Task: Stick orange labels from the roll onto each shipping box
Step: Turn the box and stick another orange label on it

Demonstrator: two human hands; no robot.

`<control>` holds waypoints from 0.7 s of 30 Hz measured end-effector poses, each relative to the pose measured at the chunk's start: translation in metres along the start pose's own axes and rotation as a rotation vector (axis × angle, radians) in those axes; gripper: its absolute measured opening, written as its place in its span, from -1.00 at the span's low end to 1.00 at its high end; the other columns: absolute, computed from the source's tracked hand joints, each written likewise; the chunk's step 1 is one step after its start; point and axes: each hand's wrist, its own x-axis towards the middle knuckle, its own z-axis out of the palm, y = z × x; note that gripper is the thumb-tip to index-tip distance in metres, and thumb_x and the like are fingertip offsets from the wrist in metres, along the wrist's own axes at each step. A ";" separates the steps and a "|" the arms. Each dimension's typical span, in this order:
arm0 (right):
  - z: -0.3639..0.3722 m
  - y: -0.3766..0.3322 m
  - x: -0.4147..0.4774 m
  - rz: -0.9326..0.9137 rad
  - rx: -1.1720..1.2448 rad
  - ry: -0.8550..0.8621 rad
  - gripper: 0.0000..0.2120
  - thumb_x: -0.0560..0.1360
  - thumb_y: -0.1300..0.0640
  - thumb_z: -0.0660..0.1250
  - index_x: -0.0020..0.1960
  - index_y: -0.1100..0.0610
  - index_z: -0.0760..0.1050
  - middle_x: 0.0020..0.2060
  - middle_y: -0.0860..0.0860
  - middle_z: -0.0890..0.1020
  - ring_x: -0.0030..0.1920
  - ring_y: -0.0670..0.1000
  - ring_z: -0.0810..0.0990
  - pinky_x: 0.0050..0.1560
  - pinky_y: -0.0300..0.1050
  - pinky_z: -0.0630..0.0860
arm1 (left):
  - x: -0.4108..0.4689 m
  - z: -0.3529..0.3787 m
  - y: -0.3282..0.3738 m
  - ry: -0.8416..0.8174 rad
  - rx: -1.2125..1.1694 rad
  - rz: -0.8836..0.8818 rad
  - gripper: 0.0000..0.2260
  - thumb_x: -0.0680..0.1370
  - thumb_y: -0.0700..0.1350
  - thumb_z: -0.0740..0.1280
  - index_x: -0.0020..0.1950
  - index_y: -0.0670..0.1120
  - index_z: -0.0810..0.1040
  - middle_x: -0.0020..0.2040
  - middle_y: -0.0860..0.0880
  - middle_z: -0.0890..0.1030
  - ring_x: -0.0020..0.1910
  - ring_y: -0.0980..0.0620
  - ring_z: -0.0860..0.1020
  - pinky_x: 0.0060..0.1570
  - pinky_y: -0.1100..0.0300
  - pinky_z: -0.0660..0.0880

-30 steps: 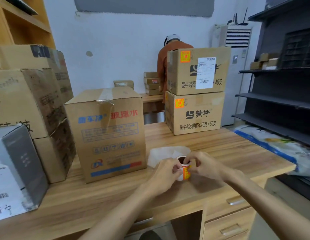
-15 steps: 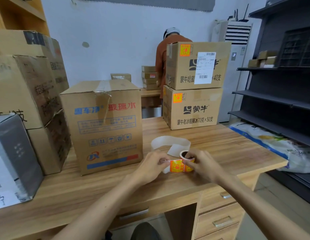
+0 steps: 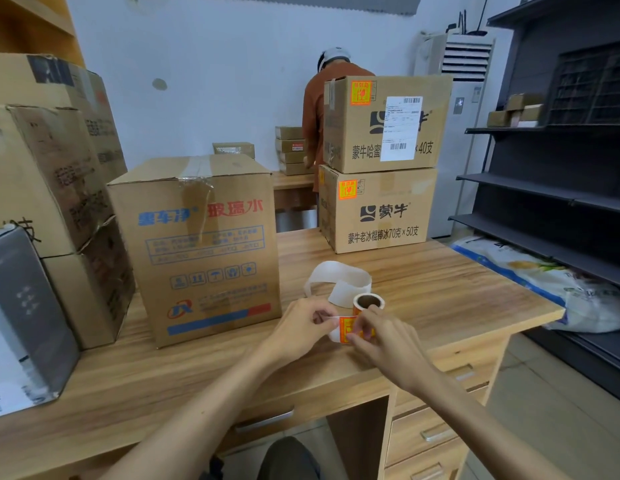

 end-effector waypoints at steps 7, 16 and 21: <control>0.006 -0.006 0.001 0.091 0.080 0.031 -0.80 0.51 -0.15 0.36 -0.12 -0.03 0.48 -0.20 -0.11 0.53 -0.18 -0.08 0.52 -0.17 -0.05 0.43 | -0.004 -0.003 0.010 -0.090 -0.060 0.018 -0.86 0.62 -0.17 0.38 -0.02 -0.15 0.73 -0.20 0.32 0.57 -0.24 0.20 0.48 -0.18 0.18 0.53; 0.006 -0.009 0.006 0.133 0.114 0.078 -0.77 0.51 -0.17 0.38 -0.14 -0.02 0.52 -0.19 -0.09 0.59 -0.18 -0.07 0.54 -0.17 -0.07 0.42 | -0.005 -0.007 0.006 -0.144 -0.143 0.002 -0.81 0.64 -0.23 0.32 0.06 -0.10 0.74 -0.06 0.12 0.58 -0.11 0.24 0.55 -0.16 0.20 0.59; 0.005 -0.008 0.005 0.116 0.094 0.077 -0.79 0.52 -0.14 0.36 -0.12 0.00 0.55 -0.17 -0.10 0.60 -0.17 -0.09 0.54 -0.16 -0.05 0.44 | -0.003 -0.005 0.001 -0.159 -0.152 -0.005 -0.81 0.64 -0.19 0.34 0.05 0.00 0.75 -0.03 0.08 0.58 -0.12 0.23 0.55 -0.13 0.22 0.59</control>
